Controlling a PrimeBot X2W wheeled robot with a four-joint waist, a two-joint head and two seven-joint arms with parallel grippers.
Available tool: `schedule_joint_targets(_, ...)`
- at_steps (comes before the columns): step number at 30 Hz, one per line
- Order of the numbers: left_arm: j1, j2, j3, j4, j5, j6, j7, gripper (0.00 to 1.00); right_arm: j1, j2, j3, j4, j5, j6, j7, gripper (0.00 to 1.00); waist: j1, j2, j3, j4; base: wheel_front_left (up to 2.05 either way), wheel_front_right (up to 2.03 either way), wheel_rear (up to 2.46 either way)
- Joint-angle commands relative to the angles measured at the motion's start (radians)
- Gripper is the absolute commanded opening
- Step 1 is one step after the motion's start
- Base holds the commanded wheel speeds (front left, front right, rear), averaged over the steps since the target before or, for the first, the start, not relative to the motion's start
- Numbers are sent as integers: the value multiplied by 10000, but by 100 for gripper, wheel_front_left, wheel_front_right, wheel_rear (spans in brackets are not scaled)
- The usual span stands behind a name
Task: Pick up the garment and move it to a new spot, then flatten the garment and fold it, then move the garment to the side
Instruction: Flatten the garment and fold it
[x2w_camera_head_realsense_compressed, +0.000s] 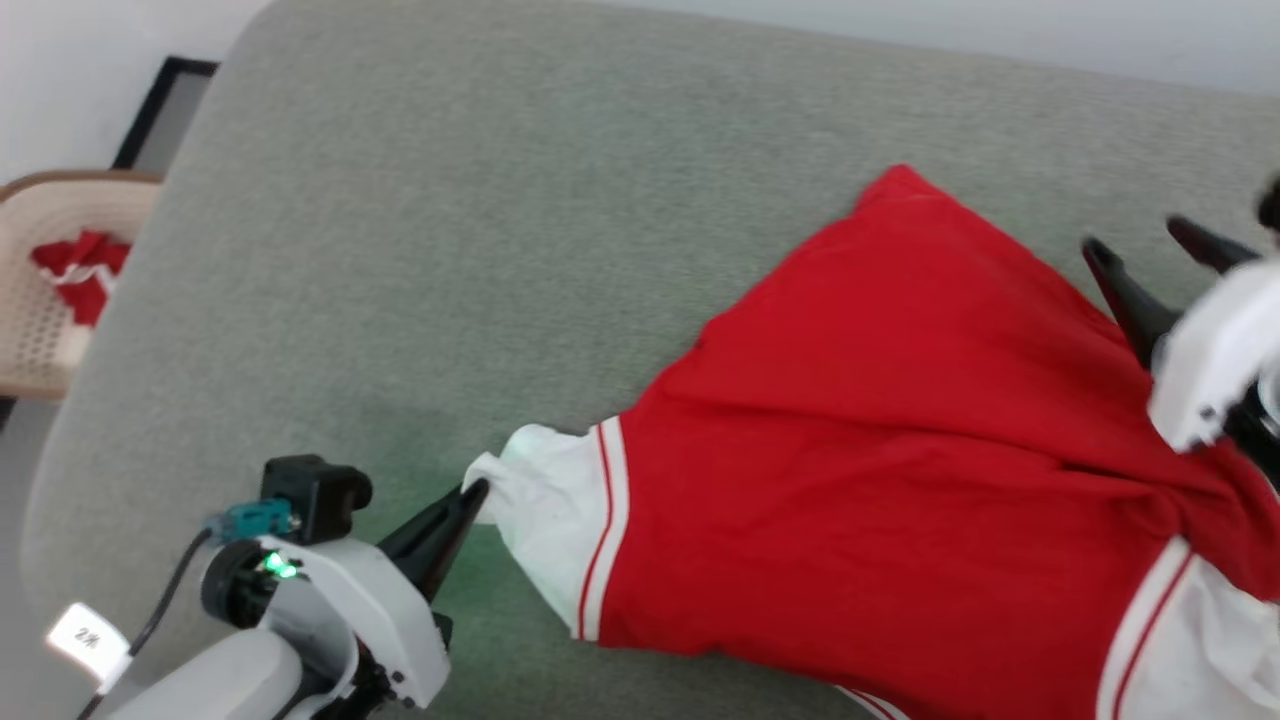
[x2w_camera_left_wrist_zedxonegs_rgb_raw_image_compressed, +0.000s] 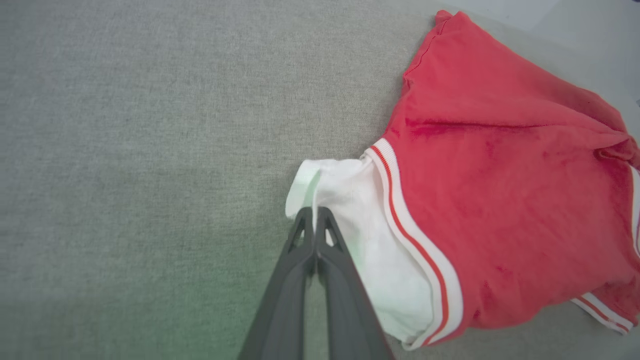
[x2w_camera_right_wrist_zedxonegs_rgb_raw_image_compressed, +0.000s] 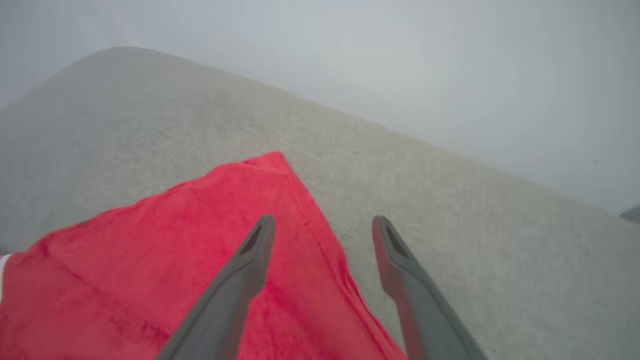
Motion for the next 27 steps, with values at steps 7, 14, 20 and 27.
schedule_joint_targets(7,-489,-653,-268,416,211,-429,79,0,-2543,-416,2104,3640,185,-15,-1663,100,0,0,322,1108,0,0,0)
schedule_joint_targets(14,-803,-1234,-456,999,244,-867,55,0,-4467,-547,4131,6728,735,-15,-1447,100,0,0,552,1803,0,0,0)
schedule_joint_targets(20,-1083,-1693,-627,1455,279,-1229,56,0,-5579,-609,5118,8896,774,-15,-992,100,0,0,742,2302,0,0,0)
schedule_joint_targets(27,-1298,-2031,-740,1987,282,-1561,33,0,-5967,-266,5930,10975,1235,-14,1227,0,0,0,821,2544,0,0,0)
